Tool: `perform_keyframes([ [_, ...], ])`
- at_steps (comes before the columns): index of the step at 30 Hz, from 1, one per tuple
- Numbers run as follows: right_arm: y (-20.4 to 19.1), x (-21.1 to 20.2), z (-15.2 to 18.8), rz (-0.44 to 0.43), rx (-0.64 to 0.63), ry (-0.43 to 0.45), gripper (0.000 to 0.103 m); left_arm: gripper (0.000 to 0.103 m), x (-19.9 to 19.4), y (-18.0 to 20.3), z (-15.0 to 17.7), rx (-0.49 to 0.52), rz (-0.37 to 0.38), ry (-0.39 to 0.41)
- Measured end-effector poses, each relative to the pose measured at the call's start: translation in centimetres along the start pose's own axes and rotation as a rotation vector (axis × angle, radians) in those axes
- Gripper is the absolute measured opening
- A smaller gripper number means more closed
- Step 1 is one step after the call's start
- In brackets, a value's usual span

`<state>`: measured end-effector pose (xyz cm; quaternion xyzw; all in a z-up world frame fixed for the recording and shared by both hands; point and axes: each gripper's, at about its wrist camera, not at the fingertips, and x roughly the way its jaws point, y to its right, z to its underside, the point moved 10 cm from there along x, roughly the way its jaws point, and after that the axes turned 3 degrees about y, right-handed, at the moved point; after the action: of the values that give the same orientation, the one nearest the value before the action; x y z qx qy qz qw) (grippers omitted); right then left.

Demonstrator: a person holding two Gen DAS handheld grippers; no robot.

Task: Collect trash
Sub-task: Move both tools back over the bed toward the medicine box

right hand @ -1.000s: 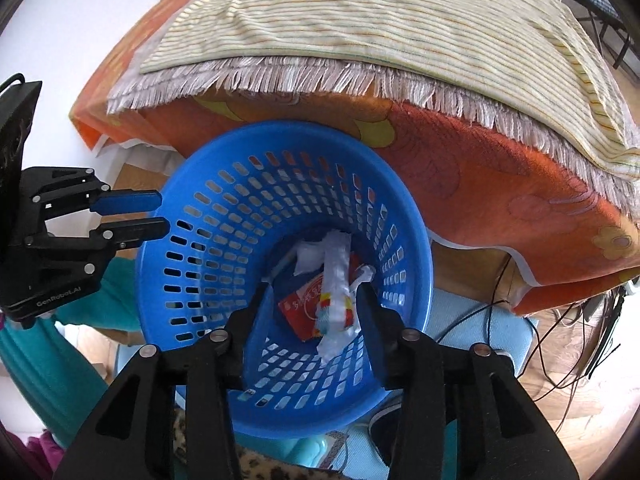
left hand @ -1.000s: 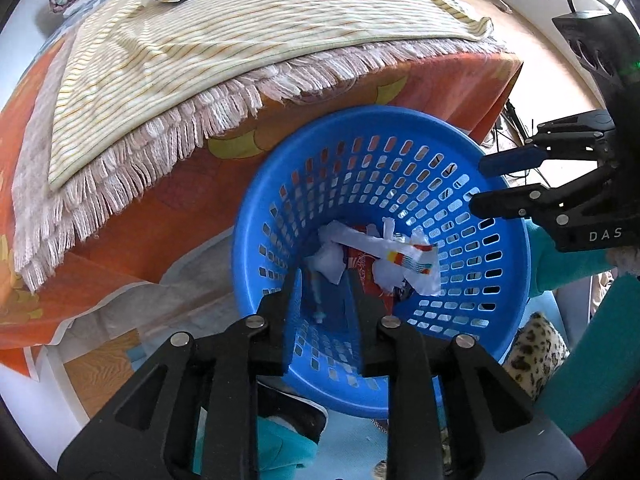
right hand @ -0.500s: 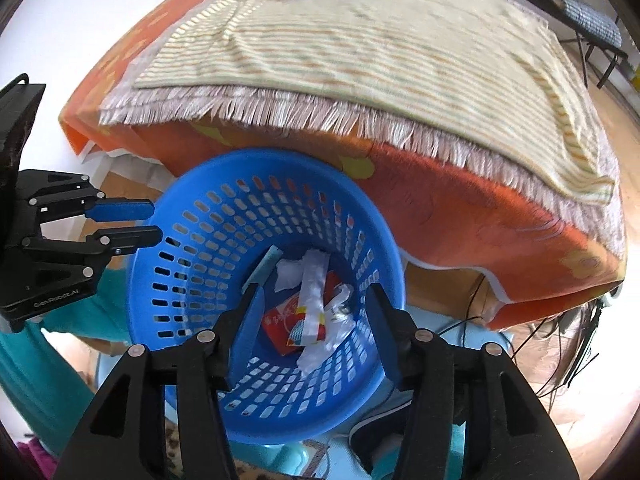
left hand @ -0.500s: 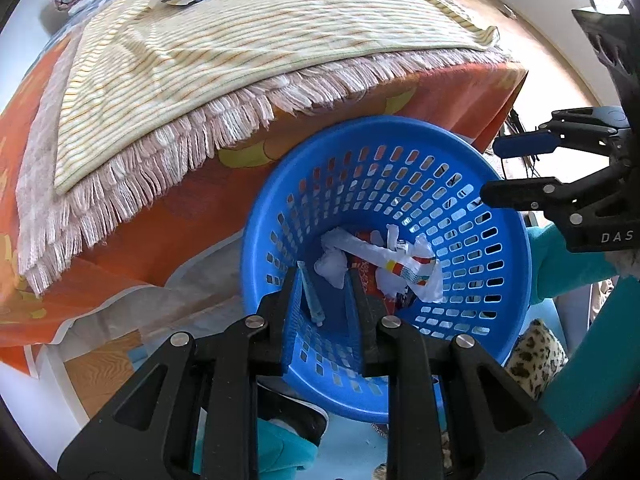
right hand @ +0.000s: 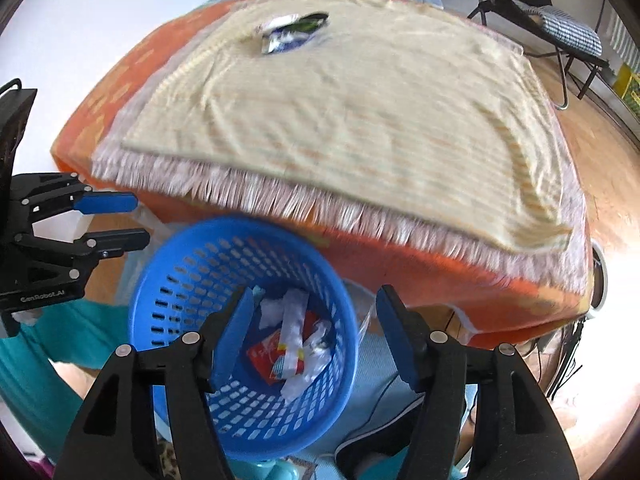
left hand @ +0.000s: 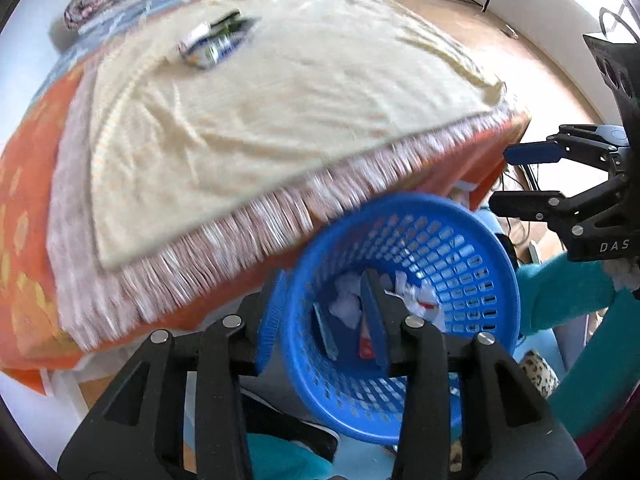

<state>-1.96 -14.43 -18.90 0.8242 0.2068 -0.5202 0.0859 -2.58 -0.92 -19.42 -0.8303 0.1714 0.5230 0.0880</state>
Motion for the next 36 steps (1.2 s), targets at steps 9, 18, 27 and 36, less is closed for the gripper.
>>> perform_keyframes([
  [9, 2.1, -1.5, -5.2, 0.001, 0.052, 0.064, 0.063, 0.040, -1.3, -4.3, -5.6, -0.024, -0.057, 0.082],
  [18, 2.9, -1.4, -11.7, -0.036, 0.063, 0.186, 0.063, 0.040, -1.2, -9.8, -11.4, -0.085, -0.100, 0.151],
  [27, 4.9, 0.7, -18.0, -0.027, 0.091, 0.204, 0.063, 0.040, 0.8, -14.0, -17.2, -0.184, -0.047, 0.184],
  [36, 6.4, 3.7, -23.5, -0.097, 0.186, 0.198, 0.063, 0.040, 4.1, -14.9, -21.5, -0.216, 0.005, 0.170],
])
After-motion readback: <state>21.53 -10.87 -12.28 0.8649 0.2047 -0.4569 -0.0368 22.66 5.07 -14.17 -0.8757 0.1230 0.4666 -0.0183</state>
